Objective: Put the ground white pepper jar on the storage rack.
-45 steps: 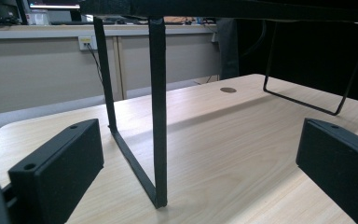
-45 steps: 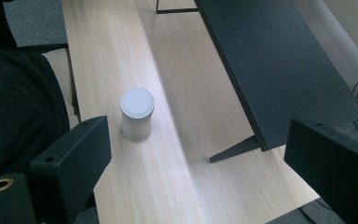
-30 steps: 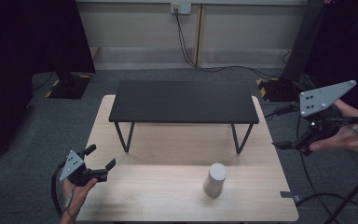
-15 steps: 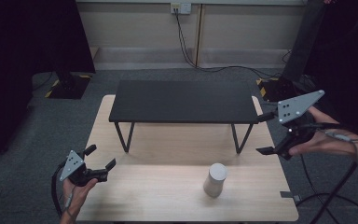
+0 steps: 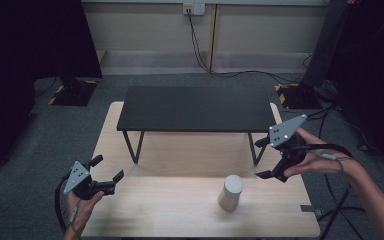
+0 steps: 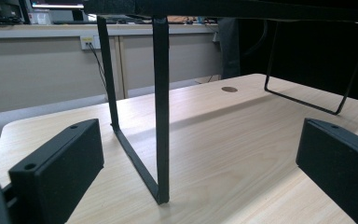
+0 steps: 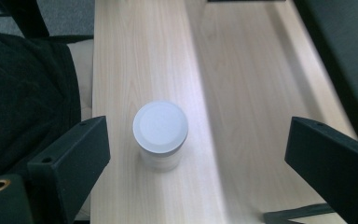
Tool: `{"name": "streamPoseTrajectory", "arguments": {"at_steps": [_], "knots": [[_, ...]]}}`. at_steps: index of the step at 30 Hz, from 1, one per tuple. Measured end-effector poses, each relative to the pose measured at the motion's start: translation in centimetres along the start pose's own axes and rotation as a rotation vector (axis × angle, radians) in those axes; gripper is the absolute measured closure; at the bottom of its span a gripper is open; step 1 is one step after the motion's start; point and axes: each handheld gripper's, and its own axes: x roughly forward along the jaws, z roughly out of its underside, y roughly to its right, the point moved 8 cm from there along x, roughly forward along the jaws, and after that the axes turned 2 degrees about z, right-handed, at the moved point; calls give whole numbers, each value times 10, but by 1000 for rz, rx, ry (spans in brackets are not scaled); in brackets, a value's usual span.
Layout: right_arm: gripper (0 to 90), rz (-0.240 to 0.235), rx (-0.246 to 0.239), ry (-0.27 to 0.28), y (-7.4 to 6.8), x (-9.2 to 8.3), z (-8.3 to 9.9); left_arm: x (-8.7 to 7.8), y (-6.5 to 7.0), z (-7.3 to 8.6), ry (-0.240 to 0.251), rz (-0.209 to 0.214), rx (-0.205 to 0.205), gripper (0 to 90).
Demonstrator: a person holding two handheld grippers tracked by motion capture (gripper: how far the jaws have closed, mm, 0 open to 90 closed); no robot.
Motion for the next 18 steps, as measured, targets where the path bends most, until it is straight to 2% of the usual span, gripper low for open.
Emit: {"name": "streamPoseTrajectory", "arguments": {"at_steps": [8,14,15,18], "knots": [[65,-64,1,-27,0,41,8,-1,0,-1,0,0,4,0],[65,-80,-12,-67,-4,65,13,0,1,-1,-4,3,9,0],[68,-89,-1,-71,-5,68,13,0,1,-1,-4,3,8,0],[76,-97,-20,-95,-7,80,14,0,0,-1,-3,2,7,0]]}}
